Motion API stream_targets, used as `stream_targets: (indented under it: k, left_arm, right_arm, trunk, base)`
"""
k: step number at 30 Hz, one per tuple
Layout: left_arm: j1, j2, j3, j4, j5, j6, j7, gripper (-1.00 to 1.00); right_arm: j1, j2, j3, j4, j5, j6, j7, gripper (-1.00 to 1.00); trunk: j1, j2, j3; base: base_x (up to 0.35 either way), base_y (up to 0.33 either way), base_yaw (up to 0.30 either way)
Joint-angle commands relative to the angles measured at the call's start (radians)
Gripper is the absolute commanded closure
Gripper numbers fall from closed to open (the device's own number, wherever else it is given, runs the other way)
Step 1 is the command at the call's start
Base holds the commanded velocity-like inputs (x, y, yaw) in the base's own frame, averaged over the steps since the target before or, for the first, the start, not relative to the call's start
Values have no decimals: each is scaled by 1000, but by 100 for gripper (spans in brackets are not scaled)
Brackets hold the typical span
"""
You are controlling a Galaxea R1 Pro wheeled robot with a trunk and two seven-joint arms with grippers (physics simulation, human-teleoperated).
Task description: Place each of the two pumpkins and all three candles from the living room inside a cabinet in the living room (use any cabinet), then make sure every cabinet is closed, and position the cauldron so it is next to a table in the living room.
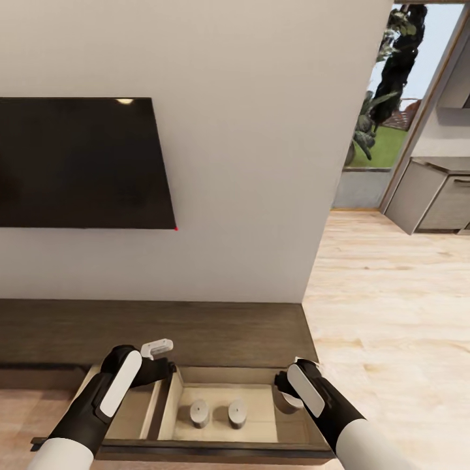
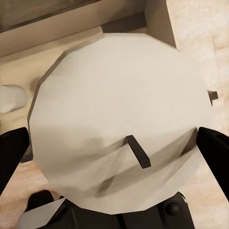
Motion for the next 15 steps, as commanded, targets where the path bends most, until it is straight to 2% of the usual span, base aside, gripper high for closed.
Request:
stream_targets:
  k: [1,13,15]
  left_arm:
    - [-1,1,-3,-1,10,2,10,-100]
    - [-1,-1,-3,-9,11,2,10,-100]
    - [-1,-1,-3,-10,11,1,10,-100]
  right_arm:
    - [-1,-1,3,-1,-8,2,-8,100]
    - [-1,-1,3,-1,-8,-1,-8,100]
    - [-1,-1,3,-1,-7,-1,-8,100]
  trunk:
    - [1,-2,-2]
    - [1,-2,-2]
    - [9,-16,-8]
  base:
    - [180,5,0]
    - [32,1,0]
    - [1,0,0]
